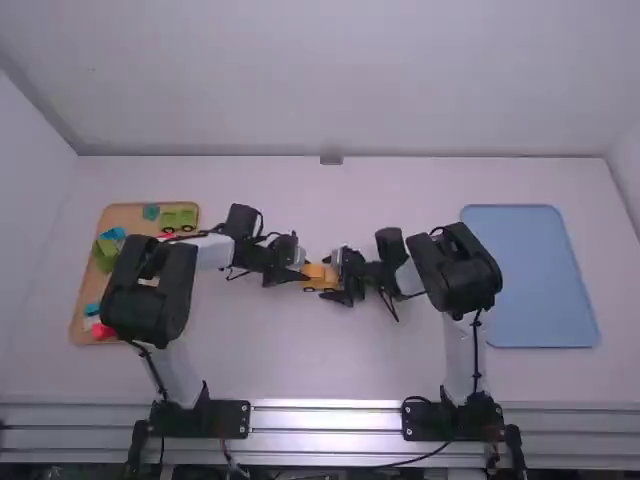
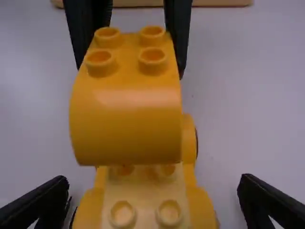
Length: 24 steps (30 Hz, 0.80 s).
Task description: Assemble lego blocks to make yellow taxi
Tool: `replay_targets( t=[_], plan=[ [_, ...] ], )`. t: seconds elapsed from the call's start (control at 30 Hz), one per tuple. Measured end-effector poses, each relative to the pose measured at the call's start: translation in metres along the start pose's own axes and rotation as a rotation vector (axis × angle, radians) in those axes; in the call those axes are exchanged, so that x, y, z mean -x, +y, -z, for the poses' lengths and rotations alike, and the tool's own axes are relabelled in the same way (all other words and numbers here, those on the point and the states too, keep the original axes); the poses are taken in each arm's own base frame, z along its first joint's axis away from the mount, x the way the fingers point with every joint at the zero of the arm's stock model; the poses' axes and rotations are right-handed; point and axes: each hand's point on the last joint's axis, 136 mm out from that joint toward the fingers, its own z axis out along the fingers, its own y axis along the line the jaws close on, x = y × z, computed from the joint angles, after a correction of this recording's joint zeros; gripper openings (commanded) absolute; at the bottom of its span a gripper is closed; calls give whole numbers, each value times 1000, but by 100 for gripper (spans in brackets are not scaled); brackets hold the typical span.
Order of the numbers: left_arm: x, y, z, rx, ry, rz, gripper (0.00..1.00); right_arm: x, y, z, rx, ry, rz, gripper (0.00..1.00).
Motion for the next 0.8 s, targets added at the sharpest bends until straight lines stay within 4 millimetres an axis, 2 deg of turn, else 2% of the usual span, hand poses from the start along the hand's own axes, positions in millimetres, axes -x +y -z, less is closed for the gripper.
replay_targets(
  t=[0.07, 0.1, 0.13, 0.2, 0.3, 0.6, 0.8],
  plan=[
    [1, 3, -1, 8, -1, -14, 8, -2, 2, 0, 7, 8, 0, 72],
    [2, 3, -1, 9, -1, -15, 8, -2, 2, 0, 7, 8, 0, 71],
    [2, 5, -1, 16, -3, -14, 8, -3, 3, 0, 8, 9, 6, 62],
    [3, 9, -2, 34, -9, -11, 8, -4, 5, 0, 17, 10, 2, 53],
    [1, 11, -3, 56, -18, 10, 9, -3, 6, 0, 23, 6, 5, 46],
    [-11, -3, -8, 65, -20, 62, 9, -3, 7, 0, 26, 5, 13, 43],
    [-12, -5, -9, 64, -21, 69, 9, -3, 7, 0, 27, 4, 11, 40]
  ],
)
